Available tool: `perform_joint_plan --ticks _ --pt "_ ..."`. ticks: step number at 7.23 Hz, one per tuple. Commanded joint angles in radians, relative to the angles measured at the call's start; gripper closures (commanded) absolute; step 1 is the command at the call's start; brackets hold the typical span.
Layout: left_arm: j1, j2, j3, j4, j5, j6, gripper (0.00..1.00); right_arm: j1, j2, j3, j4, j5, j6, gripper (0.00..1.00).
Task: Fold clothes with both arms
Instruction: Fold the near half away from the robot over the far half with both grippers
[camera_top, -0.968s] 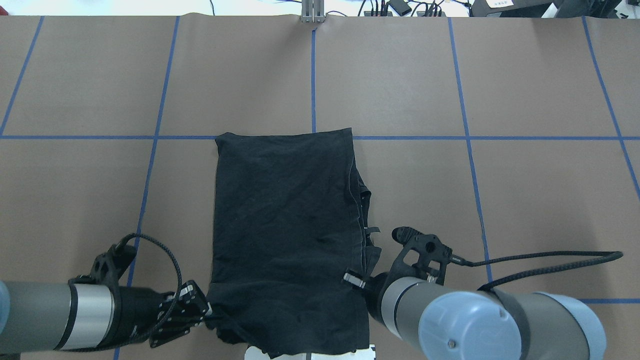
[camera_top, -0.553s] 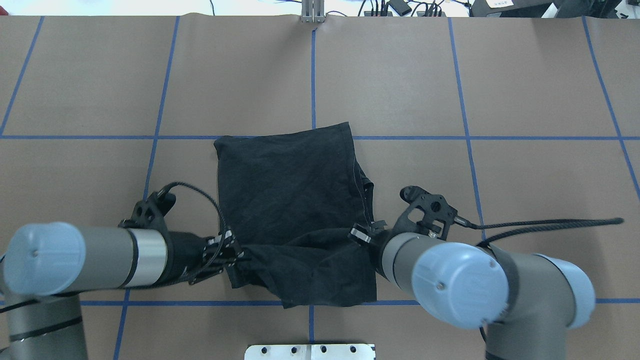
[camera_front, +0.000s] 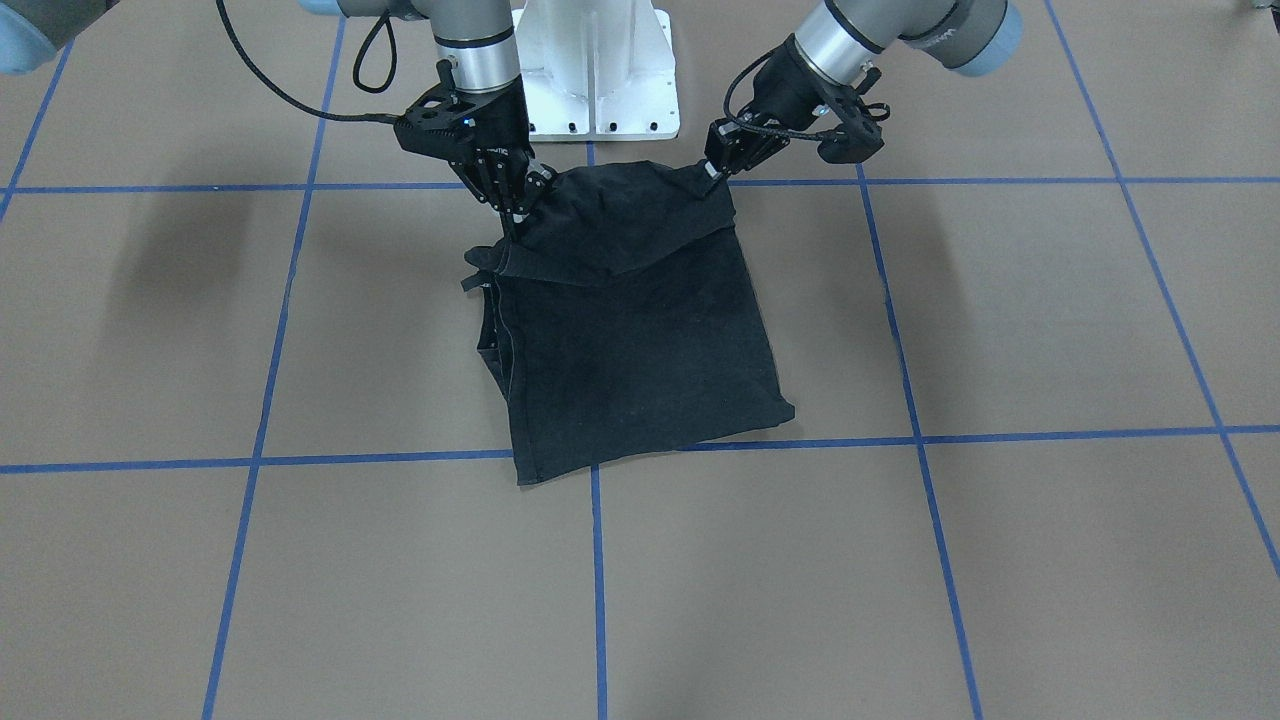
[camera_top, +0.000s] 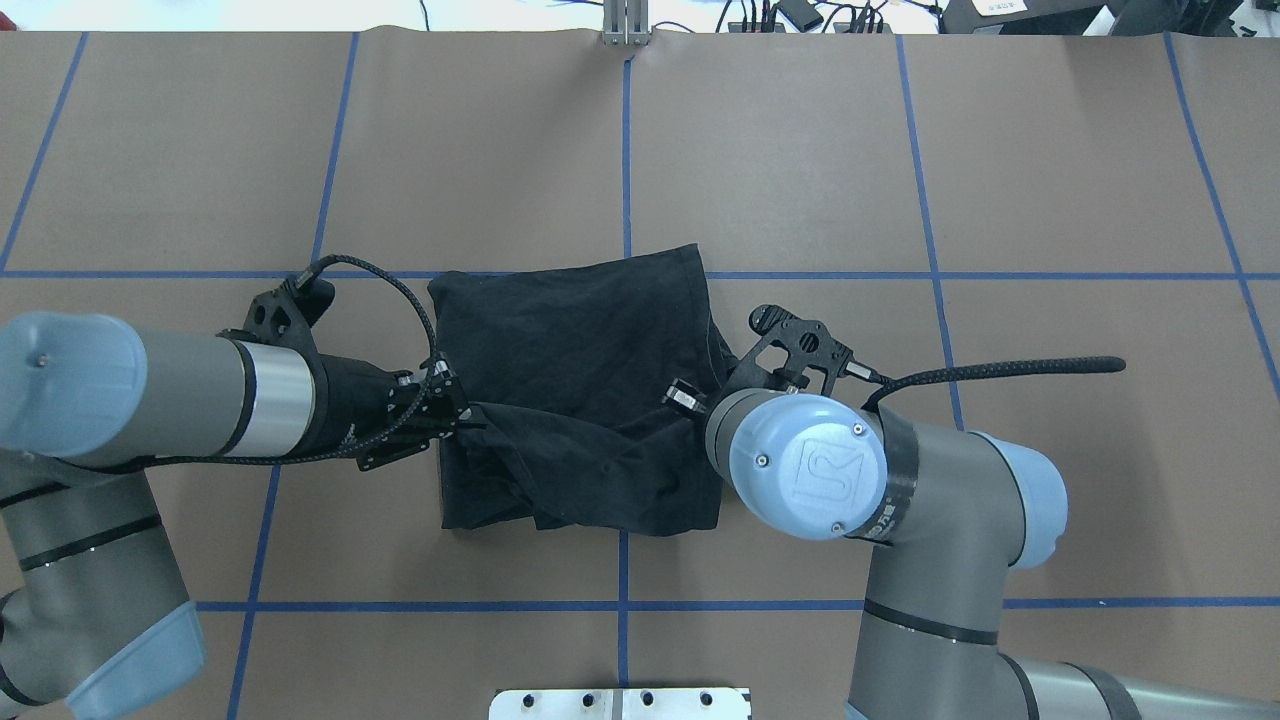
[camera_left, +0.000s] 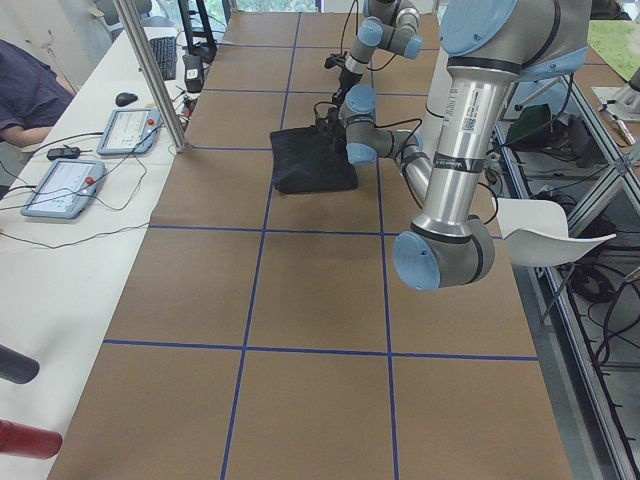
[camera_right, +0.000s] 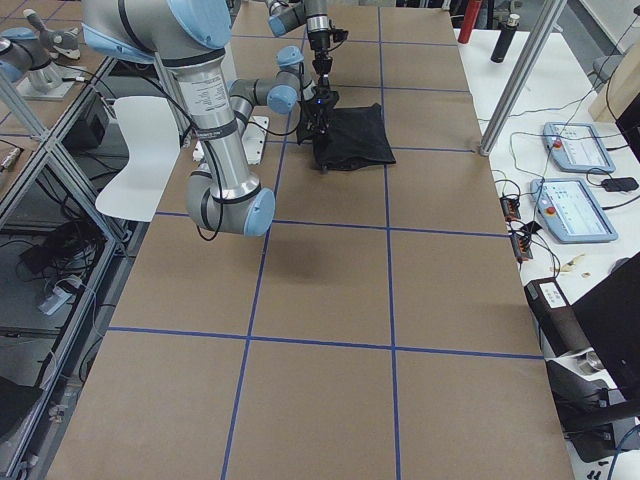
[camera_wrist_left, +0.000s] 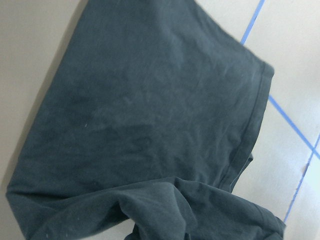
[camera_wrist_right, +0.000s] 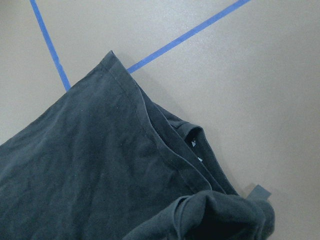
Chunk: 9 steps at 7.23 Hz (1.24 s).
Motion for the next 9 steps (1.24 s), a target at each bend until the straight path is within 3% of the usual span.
perform_joint_plan --ticks 1,5,9 --pt "-0.041 -0.001 0.006 0.0 -0.017 0.002 1.0 0.056 0.004 -0.009 0.0 0.037 -0.056 1.0" --pt "-0.087 -0.082 0.162 0.0 -0.009 0.105 1.0 0.116 0.127 -0.196 0.011 0.041 -0.077 1.0" --pt "-0.13 -0.105 0.242 -0.001 -0.009 0.166 1.0 0.157 0.18 -0.303 0.012 0.046 -0.117 1.0"
